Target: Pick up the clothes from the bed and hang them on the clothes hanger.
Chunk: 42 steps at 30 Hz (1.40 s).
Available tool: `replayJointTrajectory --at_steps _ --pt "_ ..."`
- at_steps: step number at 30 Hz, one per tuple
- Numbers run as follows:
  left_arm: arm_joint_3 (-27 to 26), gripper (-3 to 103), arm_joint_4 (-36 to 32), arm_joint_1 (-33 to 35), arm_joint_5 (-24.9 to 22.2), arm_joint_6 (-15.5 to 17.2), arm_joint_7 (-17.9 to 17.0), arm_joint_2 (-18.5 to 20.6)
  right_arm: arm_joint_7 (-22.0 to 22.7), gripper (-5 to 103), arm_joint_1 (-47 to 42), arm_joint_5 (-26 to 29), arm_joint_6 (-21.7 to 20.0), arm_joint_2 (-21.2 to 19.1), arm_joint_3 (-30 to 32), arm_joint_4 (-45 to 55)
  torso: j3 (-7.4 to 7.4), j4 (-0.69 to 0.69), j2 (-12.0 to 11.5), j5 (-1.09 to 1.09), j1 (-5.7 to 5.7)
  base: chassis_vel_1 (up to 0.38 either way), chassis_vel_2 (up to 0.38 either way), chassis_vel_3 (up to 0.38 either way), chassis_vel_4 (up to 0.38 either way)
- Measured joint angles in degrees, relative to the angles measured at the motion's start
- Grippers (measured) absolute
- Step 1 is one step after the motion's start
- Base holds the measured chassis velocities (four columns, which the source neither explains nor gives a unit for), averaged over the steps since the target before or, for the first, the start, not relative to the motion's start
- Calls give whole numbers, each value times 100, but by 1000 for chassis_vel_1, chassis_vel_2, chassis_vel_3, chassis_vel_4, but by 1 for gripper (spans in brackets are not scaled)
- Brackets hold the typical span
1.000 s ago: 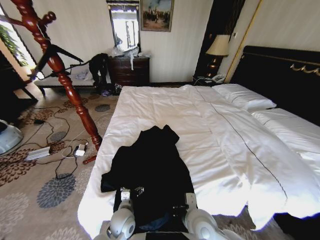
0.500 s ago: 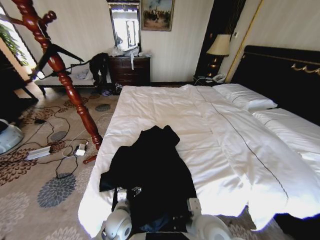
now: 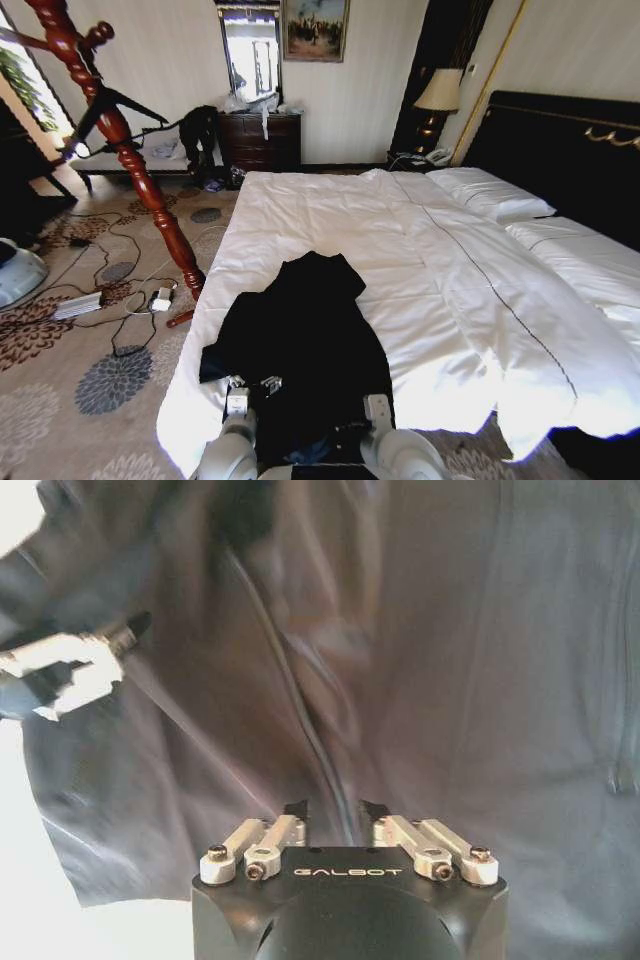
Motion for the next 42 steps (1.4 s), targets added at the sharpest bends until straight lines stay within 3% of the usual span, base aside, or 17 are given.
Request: replayJointTrajectory --at_steps 1,2,4,5,7,9,10,11,12,15,17,20,25,31,38,41,42 --pt "-34 100 -52 6 10 -48 36 3 -44 28 -24 -10 4 -6 94 86 0 0 0 0 0 0 0 0 0" --pt "-144 100 -203 18 38 -215 174 4 -114 39 -53 -16 42 -22 354 239 0 -1 0 -1 0 0 0 0 0" --pt "-407 100 -391 32 122 -442 371 -39 -203 44 24 -4 161 -22 828 296 0 -2 1 1 0 0 0 0 0" --pt "-407 100 -391 32 122 -442 371 -39 -203 44 24 -4 161 -22 828 296 0 -2 1 1 0 0 0 0 0" --pt "-727 100 -527 34 153 -535 450 -132 -313 55 257 -8 280 14 1273 245 0 -2 1 -1 0 0 0 0 0" --pt "-1285 100 -658 29 107 -625 469 -316 -654 61 824 18 539 146 1885 -250 1 0 1 1 0 0 0 0 0" --pt "-1285 100 -658 29 107 -625 469 -316 -654 61 824 18 539 146 1885 -250 1 0 1 1 0 0 0 0 0" --pt "-1570 100 -664 26 108 -704 510 -419 -822 71 1219 55 672 258 2098 -691 1 2 0 0 0 0 0 0 0" --pt "-1772 100 -612 26 220 -816 573 -489 -896 71 1464 94 710 359 2168 -999 1 1 1 1 0 0 0 0 0" --pt "-2268 100 -344 101 581 -1045 697 -684 -1055 88 2126 155 825 720 2213 -2137 1 1 0 -1 0 0 0 0 0" --pt "-2374 100 -328 174 571 -1066 708 -727 -1148 88 2305 151 835 840 2191 -2539 2 3 0 -1 1 0 0 0 0" --pt "-2594 100 -468 454 506 -1106 731 -835 -1629 99 2681 -22 756 1121 2098 -3482 1 0 0 1 1 0 0 0 0" --pt "-2717 100 -646 677 534 -1124 737 -903 -2235 100 2880 -556 761 1384 1967 -4124 1 0 0 0 0 0 0 0 0" --pt "-2764 100 -724 735 426 -1068 664 -952 -2479 103 3117 -883 889 1830 1892 -4643 1 0 0 -1 1 0 0 0 0" --pt "-2770 100 -686 659 282 -1021 577 -901 -2502 83 3197 -965 973 1871 1788 -4732 1 0 0 0 0 0 0 0 0" --pt "-2773 100 -683 612 192 -995 531 -874 -2514 66 3203 -1138 1051 1797 1715 -4734 1 -2 0 0 0 0 0 0 0" --pt "-2773 100 -683 612 192 -995 531 -874 -2514 66 3203 -1138 1051 1797 1715 -4734 1 -2 0 0 0 0 0 0 0"
